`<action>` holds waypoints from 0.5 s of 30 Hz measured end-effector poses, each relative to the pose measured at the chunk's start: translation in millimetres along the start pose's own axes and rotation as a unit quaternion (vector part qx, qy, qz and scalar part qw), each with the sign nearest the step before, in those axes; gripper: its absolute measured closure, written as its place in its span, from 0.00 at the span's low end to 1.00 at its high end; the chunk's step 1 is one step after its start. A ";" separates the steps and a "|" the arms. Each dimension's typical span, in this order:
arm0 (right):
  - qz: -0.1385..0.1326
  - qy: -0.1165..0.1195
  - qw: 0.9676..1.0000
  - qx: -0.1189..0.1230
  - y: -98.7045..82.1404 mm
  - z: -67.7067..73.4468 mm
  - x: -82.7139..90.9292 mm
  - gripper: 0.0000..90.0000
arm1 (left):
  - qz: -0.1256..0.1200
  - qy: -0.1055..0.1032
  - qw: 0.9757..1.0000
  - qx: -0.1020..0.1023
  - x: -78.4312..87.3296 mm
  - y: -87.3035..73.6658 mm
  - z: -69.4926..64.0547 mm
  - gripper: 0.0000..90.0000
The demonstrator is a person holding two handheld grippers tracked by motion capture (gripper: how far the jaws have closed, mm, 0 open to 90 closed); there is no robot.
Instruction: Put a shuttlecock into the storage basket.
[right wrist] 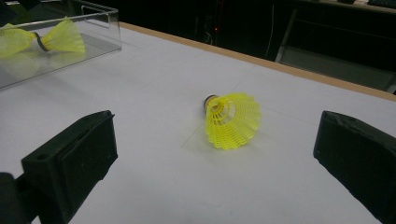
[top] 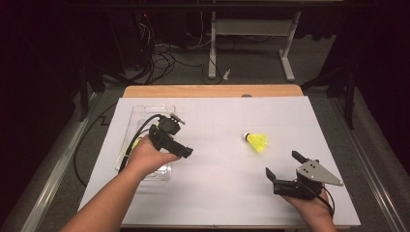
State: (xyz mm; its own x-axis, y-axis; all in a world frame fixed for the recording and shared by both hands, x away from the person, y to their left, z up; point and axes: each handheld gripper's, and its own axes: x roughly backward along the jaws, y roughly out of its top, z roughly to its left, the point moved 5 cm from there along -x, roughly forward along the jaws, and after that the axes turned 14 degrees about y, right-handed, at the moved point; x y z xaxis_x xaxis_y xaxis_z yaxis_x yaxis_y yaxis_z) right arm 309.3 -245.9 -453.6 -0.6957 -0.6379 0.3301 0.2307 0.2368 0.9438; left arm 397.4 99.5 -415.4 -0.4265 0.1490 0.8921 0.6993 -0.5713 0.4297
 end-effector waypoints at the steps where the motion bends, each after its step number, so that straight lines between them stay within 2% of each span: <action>1: 0.000 0.000 1.000 0.000 0.0 -0.1 0.1 0.00 | 0.000 -0.001 1.000 -0.002 -0.8 1.4 -2.4 0.01; 9: 0.000 0.000 1.000 0.000 -0.1 -0.4 0.5 0.00 | -0.005 -0.012 1.000 -0.014 -5.2 10.2 -20.5 0.01; 15: 0.000 0.000 1.000 0.001 0.0 -0.3 0.6 0.00 | -0.020 -0.016 0.999 -0.019 -7.6 15.0 -31.6 0.00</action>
State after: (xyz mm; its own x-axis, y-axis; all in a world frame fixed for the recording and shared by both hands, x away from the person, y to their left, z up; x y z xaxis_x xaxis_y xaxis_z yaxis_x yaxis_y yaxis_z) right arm 309.1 -246.5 -453.3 -0.6963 -0.6377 0.3295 0.2291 0.2376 0.9440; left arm 392.9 64.3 -420.1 -0.4350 0.1979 0.8784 0.6590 -0.5948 0.4603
